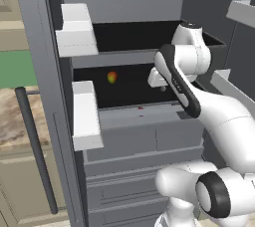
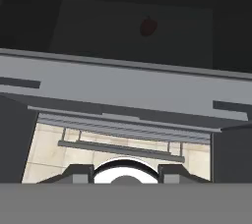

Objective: Fully open the fridge drawer.

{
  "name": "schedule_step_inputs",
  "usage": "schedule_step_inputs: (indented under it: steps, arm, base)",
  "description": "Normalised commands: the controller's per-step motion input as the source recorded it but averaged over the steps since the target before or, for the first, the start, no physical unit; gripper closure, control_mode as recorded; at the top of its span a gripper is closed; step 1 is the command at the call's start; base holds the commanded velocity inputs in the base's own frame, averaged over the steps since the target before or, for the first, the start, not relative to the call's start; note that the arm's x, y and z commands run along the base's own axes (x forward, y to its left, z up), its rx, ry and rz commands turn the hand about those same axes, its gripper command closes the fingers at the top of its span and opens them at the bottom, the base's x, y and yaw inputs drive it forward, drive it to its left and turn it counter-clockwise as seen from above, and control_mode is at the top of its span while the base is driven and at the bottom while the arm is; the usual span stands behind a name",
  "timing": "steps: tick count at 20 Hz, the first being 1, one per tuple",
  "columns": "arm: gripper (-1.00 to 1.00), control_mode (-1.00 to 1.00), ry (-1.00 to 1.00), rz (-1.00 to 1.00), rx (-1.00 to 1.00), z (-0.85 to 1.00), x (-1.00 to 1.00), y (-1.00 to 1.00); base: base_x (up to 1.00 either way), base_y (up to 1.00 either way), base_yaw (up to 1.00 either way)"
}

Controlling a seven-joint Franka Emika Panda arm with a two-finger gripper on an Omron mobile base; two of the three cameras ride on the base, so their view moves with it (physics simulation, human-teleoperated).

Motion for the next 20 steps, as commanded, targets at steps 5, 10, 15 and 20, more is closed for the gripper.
schedule_step_inputs:
  steps: [5, 10, 15, 20]
  arm:
    - [-1.00, -1.00, -0.01, 0.00, 0.00, -0.05, -0.38, -0.07]
    - [-1.00, -1.00, -0.07, 0.00, 0.00, -0.32, -0.70, -0.13]
    - [-1.00, -1.00, -0.04, 0.00, 0.00, -0.35, -0.35, -0.02]
    - [-1.00, 1.00, 0.00, 0.00, 0.00, -0.08, -0.04, 0.00]
  base:
    - [0.00, 0.00, 0.00]
    - [0.00, 0.00, 0.00]
    - [0.00, 0.00, 0.00]
    - [-0.19, 0.03, 0.00]
